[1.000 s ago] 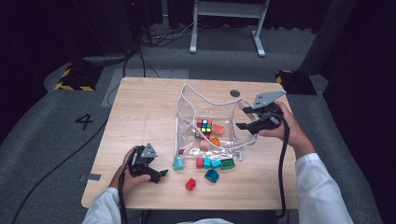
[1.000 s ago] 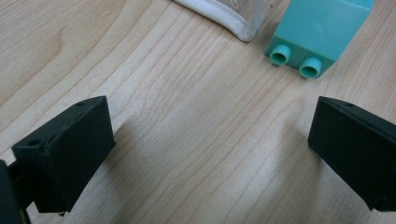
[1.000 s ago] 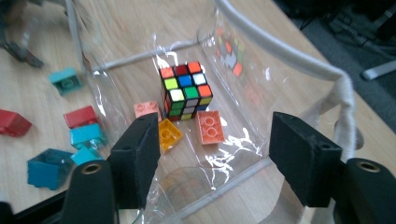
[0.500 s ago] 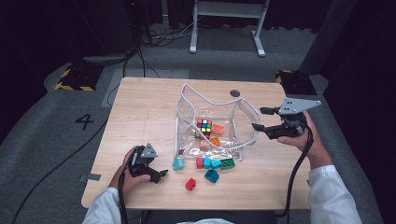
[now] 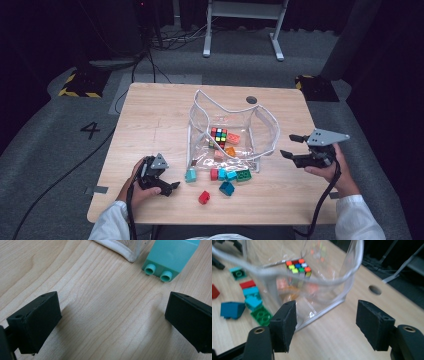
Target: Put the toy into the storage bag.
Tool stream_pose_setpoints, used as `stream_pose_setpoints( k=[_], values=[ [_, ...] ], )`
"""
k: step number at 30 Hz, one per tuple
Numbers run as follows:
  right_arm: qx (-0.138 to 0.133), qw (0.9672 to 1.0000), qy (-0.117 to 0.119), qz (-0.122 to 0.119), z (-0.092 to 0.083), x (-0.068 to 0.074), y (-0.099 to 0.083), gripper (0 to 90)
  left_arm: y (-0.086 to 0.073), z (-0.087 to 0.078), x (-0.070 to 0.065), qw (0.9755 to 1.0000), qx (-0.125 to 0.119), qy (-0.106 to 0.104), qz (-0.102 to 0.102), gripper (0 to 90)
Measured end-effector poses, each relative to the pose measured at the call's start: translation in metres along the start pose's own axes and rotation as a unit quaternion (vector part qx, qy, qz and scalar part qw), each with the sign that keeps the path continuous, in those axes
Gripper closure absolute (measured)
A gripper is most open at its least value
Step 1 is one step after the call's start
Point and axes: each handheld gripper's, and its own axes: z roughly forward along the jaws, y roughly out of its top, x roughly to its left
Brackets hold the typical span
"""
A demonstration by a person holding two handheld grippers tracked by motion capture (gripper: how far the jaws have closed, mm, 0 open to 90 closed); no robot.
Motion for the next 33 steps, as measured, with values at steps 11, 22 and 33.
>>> stream_pose_setpoints(
  k=[11, 22, 33],
  values=[
    [0.017, 0.9972, 0.072, 0.001, 0.035, 0.038, -0.045, 39.6, 0.000, 0.000, 0.000, 1.0000, 0.000, 0.001, 0.000, 0.4],
    [0.014, 0.9909, 0.134, 0.000, 0.086, 0.067, -0.041, 34.6, 0.000, 0.000, 0.000, 1.0000, 0.000, 0.000, 0.000, 0.4],
    [0.015, 0.9900, 0.139, -0.017, 0.110, 0.072, -0.035, 32.6, 0.000, 0.000, 0.000, 1.0000, 0.000, 0.000, 0.000, 0.4]
  ],
)
